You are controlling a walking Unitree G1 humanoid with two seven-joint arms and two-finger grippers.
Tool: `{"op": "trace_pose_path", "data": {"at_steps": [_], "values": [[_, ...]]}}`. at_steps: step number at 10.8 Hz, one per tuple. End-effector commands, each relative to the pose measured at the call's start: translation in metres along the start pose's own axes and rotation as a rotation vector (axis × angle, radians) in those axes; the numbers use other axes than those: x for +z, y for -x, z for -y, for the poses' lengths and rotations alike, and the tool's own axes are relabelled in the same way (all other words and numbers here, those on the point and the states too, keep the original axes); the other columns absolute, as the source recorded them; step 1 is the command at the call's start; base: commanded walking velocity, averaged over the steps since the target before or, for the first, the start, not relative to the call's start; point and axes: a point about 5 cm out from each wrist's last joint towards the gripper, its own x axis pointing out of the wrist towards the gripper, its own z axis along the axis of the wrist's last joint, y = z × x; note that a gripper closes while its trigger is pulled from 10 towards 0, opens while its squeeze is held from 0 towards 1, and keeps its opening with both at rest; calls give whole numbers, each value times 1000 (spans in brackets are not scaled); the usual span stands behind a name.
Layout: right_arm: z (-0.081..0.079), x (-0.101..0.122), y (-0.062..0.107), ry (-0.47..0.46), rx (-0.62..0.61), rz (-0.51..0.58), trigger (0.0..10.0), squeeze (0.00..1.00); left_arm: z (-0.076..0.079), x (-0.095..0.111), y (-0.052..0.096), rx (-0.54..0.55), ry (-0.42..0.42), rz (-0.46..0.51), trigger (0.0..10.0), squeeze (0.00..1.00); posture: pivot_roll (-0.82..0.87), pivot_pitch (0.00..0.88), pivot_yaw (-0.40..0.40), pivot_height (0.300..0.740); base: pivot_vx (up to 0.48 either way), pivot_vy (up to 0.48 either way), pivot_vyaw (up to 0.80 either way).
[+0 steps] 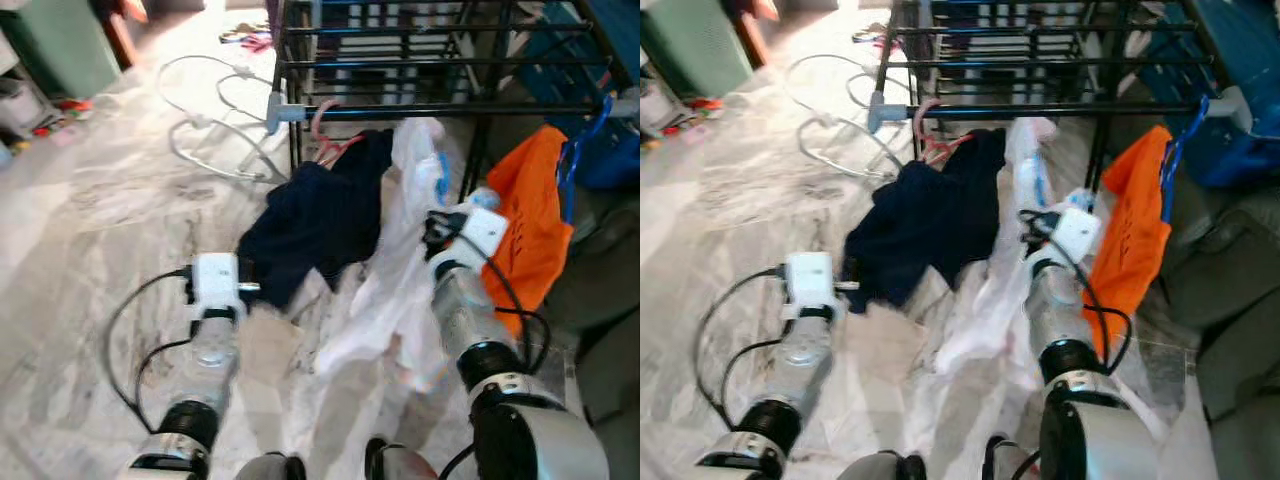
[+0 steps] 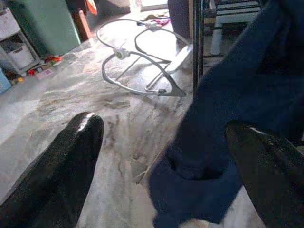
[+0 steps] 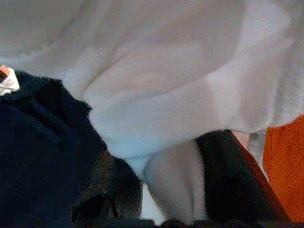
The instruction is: Hang hanger
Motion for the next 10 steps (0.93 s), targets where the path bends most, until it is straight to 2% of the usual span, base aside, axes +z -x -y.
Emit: {"op": "trace_pose_path", "data": {"at_steps": [1,5,6,8,10], "values": [[-12,22,-6,-20,32,55,10000,0,-5,-2,1,2,-9,-7,10000,0,-107,182,64,740,0,0,0],[-26,56,-16,-53,68,103,10000,0,-3,-2,2,-9,-5,-11,10000,0,-103,188,64,740,0,0,0],[-29,62,-21,-41,66,55,10000,0,-2,-3,3,-15,-5,-14,10000,0,-105,192,69,740,0,0,0],[-35,73,-25,-79,44,24,10000,0,-1,-5,4,-25,-8,-19,10000,0,-101,199,71,740,0,0,0],[-36,66,-26,-79,19,-39,10000,0,-1,-6,5,-28,-13,-27,10000,0,-92,203,70,740,0,0,0]]}}
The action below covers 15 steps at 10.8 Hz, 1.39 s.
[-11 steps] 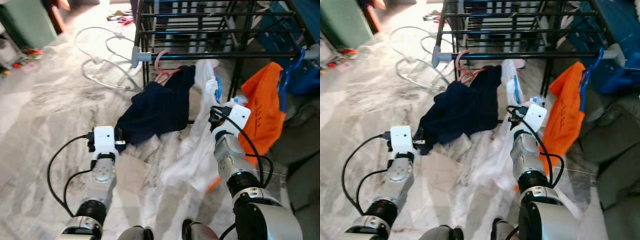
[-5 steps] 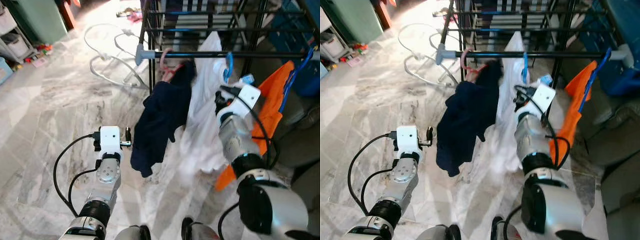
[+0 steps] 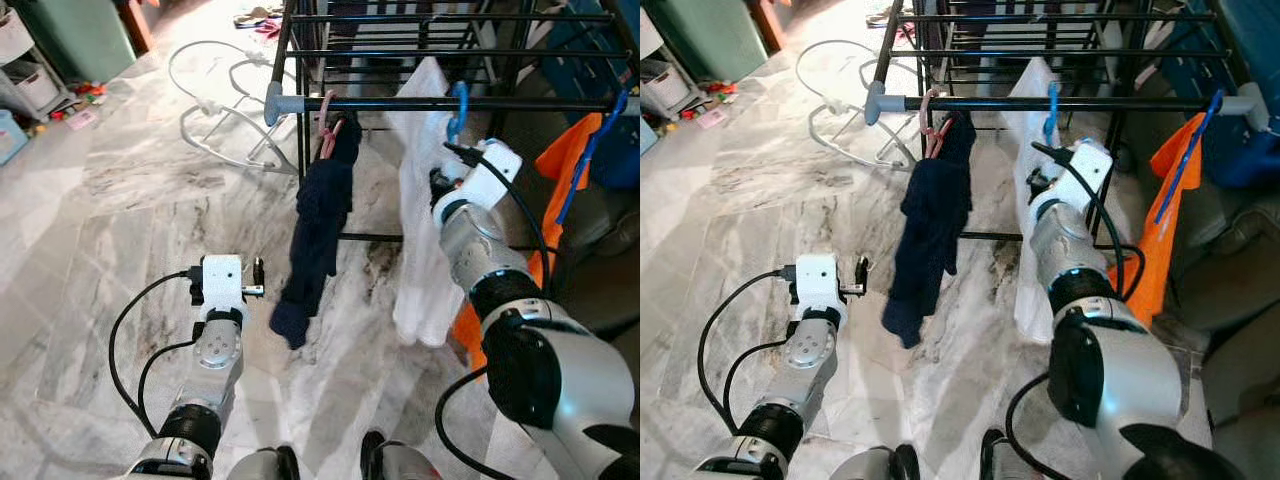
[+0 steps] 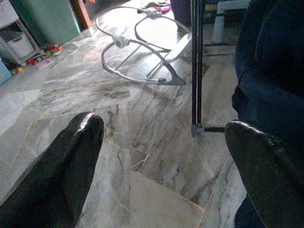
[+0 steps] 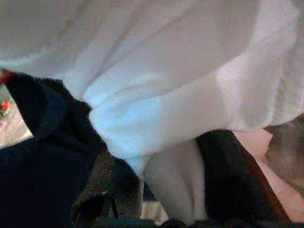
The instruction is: Hang hanger
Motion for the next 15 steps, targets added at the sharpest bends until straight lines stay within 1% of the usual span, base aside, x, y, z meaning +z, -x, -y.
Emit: {"op": "trace_pose_path", "data": {"at_steps": [1,2,4,5,6,7,9,10,12,13,15], "values": [[-5,-2,0,-17,-6,-28,10000,0,-4,-4,3,10,-10,-17,10000,0,-80,204,68,740,0,0,0],[-5,-8,0,-24,-12,-48,10000,0,-5,-5,4,12,-10,-16,10000,0,-67,202,67,740,0,0,0],[4,-23,2,-46,-47,-101,10000,0,-10,-6,5,26,-16,-20,10000,0,-48,203,69,740,0,0,0],[3,-21,2,-52,-42,-94,10000,0,-11,-6,6,24,-21,-17,10000,0,-48,204,71,740,0,0,0],[-2,-15,1,-36,-21,-69,10000,0,-11,-5,6,22,-24,-16,10000,0,-51,206,74,740,0,0,0],[-13,-3,0,1,26,-24,10000,0,-10,-4,6,18,-23,-15,10000,0,-56,207,78,740,0,0,0],[-20,10,0,7,57,25,10000,0,-9,-3,6,10,-25,-12,10000,0,-63,208,84,740,0,0,0],[-20,18,-1,1,59,48,10000,0,-8,-4,6,7,-27,-13,10000,0,-65,211,88,740,0,0,0],[-17,26,-3,-44,37,35,10000,0,-9,-4,9,0,-34,-8,10000,0,-49,226,89,740,0,0,0],[-14,26,-3,-71,18,9,10000,0,-13,-7,12,8,-42,-14,10000,0,-32,243,88,740,0,0,0],[-16,24,-3,-69,19,-12,10000,0,-24,-14,25,26,-61,-29,10000,0,14,276,89,740,0,0,0]]}}
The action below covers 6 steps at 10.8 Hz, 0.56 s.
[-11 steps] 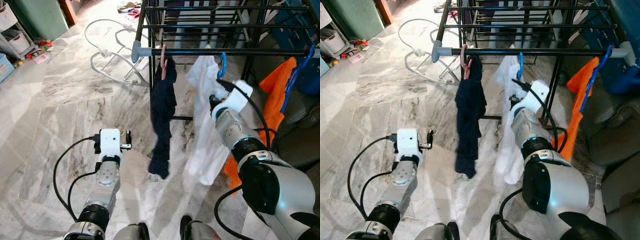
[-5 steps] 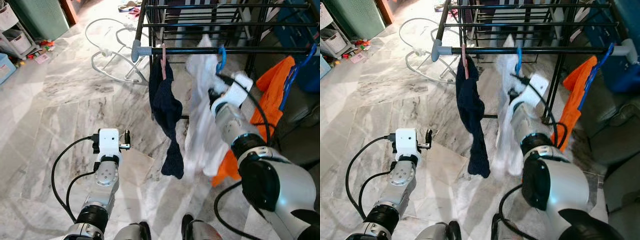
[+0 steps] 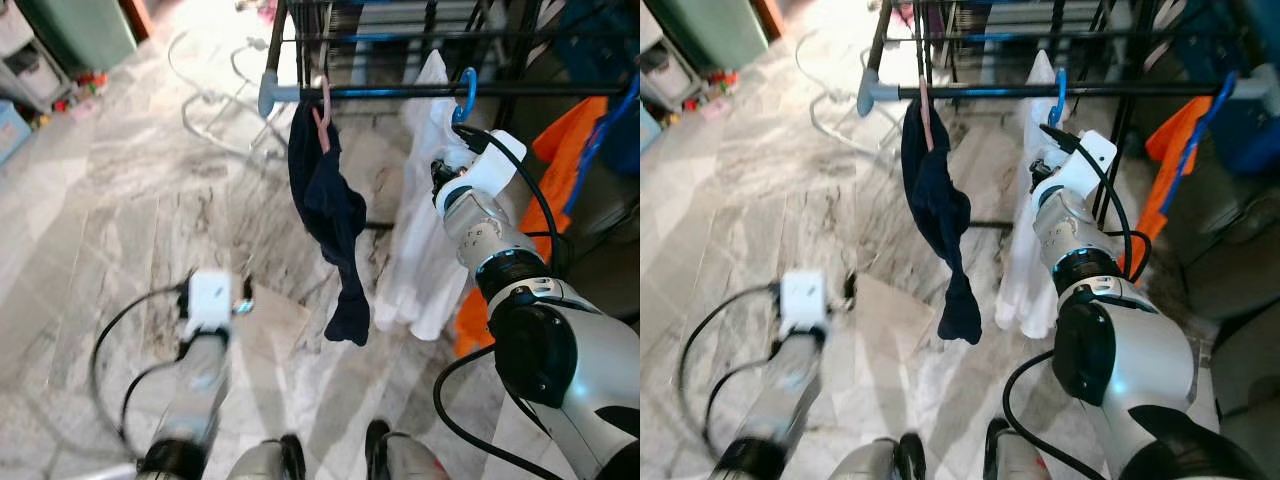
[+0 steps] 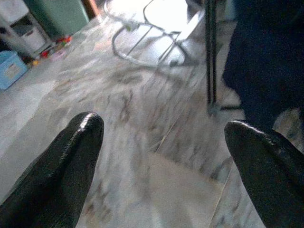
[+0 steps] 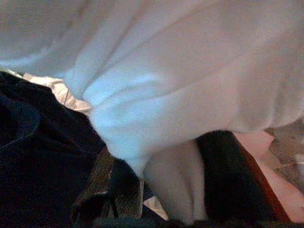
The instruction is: Hang hanger
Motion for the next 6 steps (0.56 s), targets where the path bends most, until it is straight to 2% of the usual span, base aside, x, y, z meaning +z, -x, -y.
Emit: {"op": "trace_pose_path", "data": {"at_steps": [1,4,6], "values": [[-9,-2,0,9,15,-20,10000,0,-9,-3,5,8,-21,-10,10000,0,50,292,88,740,0,0,0],[0,-22,2,56,-7,-80,10000,0,-21,-3,16,35,-42,-22,10000,0,84,314,93,740,0,0,0],[5,-32,3,69,-13,-102,10000,0,-18,-3,17,29,-41,-30,10000,0,75,319,93,740,0,0,0]]}}
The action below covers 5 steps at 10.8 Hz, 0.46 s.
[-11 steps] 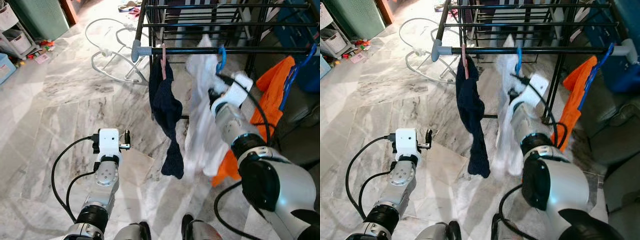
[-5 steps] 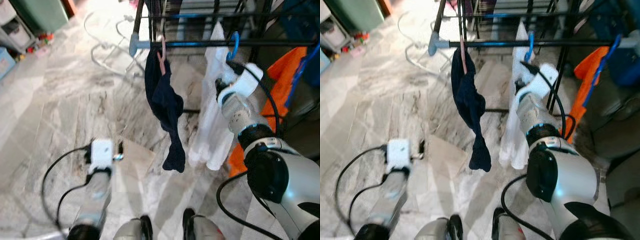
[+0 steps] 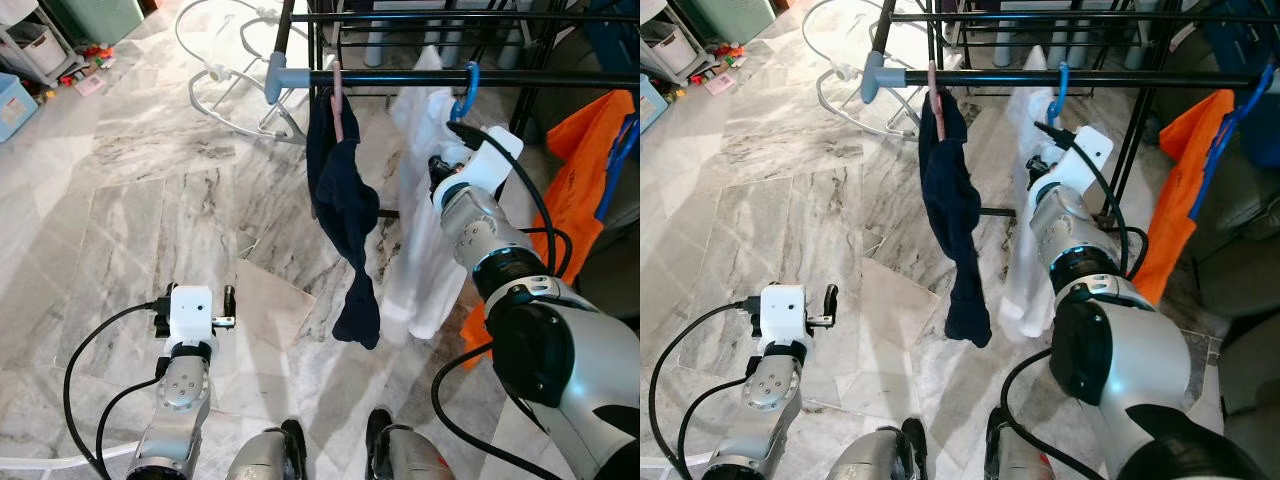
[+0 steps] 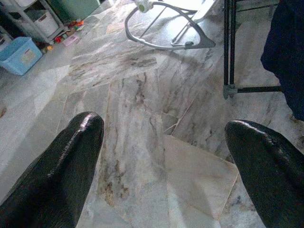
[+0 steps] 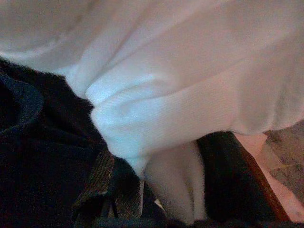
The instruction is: Hang hanger
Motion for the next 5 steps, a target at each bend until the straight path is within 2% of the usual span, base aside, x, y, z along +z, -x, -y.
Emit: {"op": "trace_pose_path", "data": {"at_steps": [1,3,4,5], "values": [[10,-33,3,29,-27,-119,10000,0,-2,-4,3,3,-15,-20,10000,0,68,319,94,740,0,0,0],[12,-39,4,37,-10,-121,10000,0,-2,-2,4,-5,-15,-28,10000,0,62,318,99,740,0,0,0],[10,-39,4,61,23,-100,10000,1000,-1,-2,3,-8,-16,-29,10000,0,61,315,101,740,0,0,0],[3,-38,5,138,78,-63,10000,1000,0,-2,3,-10,-15,-30,10000,0,61,315,102,740,0,0,0]]}}
